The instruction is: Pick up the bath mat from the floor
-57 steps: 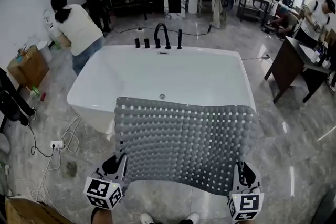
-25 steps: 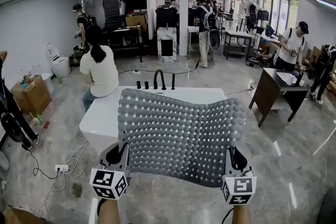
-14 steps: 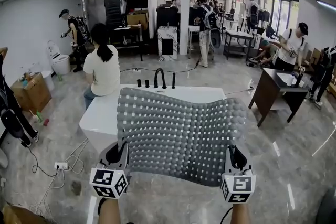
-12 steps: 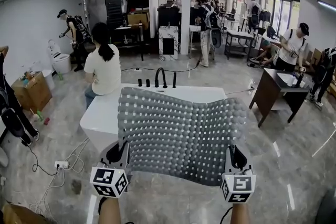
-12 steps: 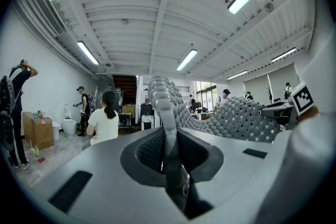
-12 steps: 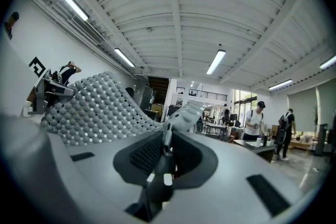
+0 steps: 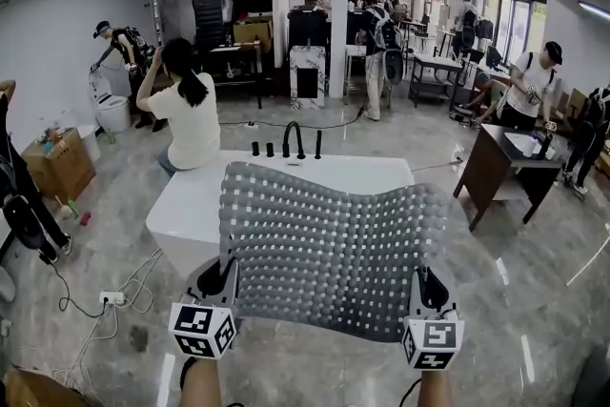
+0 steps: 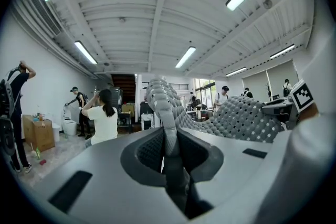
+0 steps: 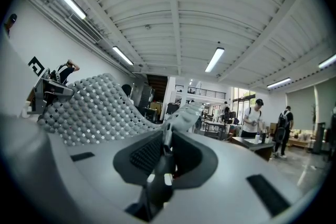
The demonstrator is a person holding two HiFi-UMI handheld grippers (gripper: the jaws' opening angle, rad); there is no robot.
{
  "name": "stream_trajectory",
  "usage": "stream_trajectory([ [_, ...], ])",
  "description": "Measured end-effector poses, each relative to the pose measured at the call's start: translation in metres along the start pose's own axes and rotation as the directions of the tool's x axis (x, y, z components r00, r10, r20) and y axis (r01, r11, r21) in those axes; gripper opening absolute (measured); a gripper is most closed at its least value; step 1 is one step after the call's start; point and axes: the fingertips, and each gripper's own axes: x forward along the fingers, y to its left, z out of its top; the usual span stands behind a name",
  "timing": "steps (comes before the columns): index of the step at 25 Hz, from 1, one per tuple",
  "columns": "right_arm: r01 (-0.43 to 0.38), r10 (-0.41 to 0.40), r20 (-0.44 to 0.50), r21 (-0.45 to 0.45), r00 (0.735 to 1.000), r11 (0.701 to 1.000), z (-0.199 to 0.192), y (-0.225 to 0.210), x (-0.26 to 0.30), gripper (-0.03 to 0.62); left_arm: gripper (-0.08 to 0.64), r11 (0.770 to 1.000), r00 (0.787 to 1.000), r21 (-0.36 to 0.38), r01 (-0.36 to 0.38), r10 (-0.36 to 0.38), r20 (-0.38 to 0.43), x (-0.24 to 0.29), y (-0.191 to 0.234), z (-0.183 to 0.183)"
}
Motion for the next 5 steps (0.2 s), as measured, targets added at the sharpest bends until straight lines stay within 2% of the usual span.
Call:
stream_trajectory([
  [5,0.002,-0.002,0.006,-0.004,1.0,1.0,0.0004,0.0038,-0.0022,0.071,0.051,1.0,1.0,0.006,0.011,-0.011,0.007,-0.0033,-0.0006,-0.0014],
])
